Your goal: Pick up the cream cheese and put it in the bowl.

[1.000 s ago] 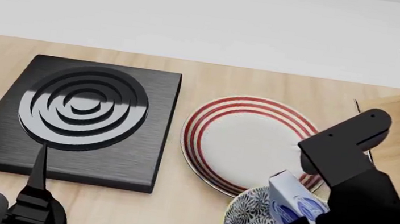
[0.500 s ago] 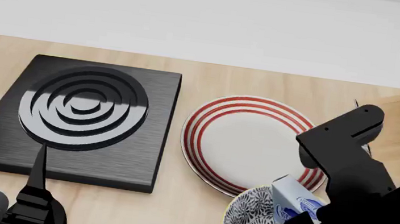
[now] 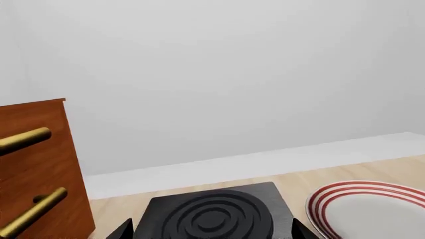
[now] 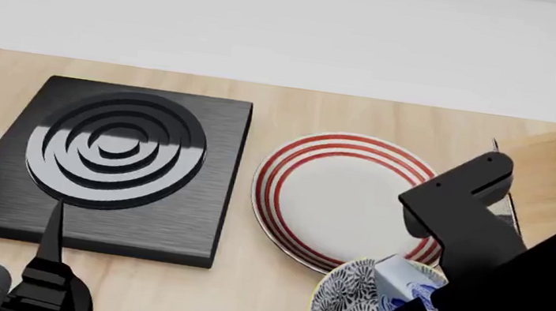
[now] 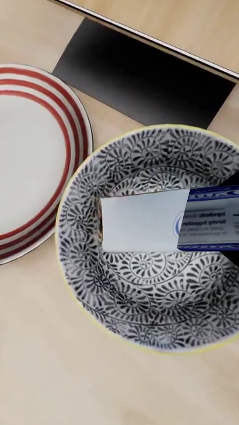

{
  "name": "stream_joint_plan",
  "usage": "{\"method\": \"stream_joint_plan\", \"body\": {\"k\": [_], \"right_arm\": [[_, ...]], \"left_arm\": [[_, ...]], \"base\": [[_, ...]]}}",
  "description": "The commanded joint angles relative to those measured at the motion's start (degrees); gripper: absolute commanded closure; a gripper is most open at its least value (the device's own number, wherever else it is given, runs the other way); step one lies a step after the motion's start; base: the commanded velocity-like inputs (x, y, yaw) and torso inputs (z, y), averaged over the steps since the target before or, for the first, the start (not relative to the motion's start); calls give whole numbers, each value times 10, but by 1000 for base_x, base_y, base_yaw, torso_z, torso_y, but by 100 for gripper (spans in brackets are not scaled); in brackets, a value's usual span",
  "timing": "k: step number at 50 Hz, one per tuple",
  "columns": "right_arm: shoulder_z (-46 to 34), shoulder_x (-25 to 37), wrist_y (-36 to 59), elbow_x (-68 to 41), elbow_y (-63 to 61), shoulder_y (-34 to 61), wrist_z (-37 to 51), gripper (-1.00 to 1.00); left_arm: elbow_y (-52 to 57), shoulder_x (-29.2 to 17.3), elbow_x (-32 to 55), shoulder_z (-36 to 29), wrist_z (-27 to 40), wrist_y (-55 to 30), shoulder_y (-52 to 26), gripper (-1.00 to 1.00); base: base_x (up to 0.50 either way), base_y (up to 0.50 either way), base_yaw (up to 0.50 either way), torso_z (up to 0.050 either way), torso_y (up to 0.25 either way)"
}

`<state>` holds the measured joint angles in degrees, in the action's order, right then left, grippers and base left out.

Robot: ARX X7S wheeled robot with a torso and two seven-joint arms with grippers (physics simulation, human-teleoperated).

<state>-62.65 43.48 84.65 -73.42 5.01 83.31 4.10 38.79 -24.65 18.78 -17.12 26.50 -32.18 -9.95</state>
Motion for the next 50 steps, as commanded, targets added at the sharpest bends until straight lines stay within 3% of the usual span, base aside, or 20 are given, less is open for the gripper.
{"method": "stream_joint_plan", "body": {"k": [1,50], "right_arm": [[-18,-4,-11,16,11,7,-12,100],[-81,-35,-63,60,66,-3,-65,100]], "left_arm": [[-2,-1,1,1,1,3,1,-100],[-17,-3,3,-4,3,14,-1,-100]], "base": [[0,0,0,0,0],[0,0,0,0,0]]}}
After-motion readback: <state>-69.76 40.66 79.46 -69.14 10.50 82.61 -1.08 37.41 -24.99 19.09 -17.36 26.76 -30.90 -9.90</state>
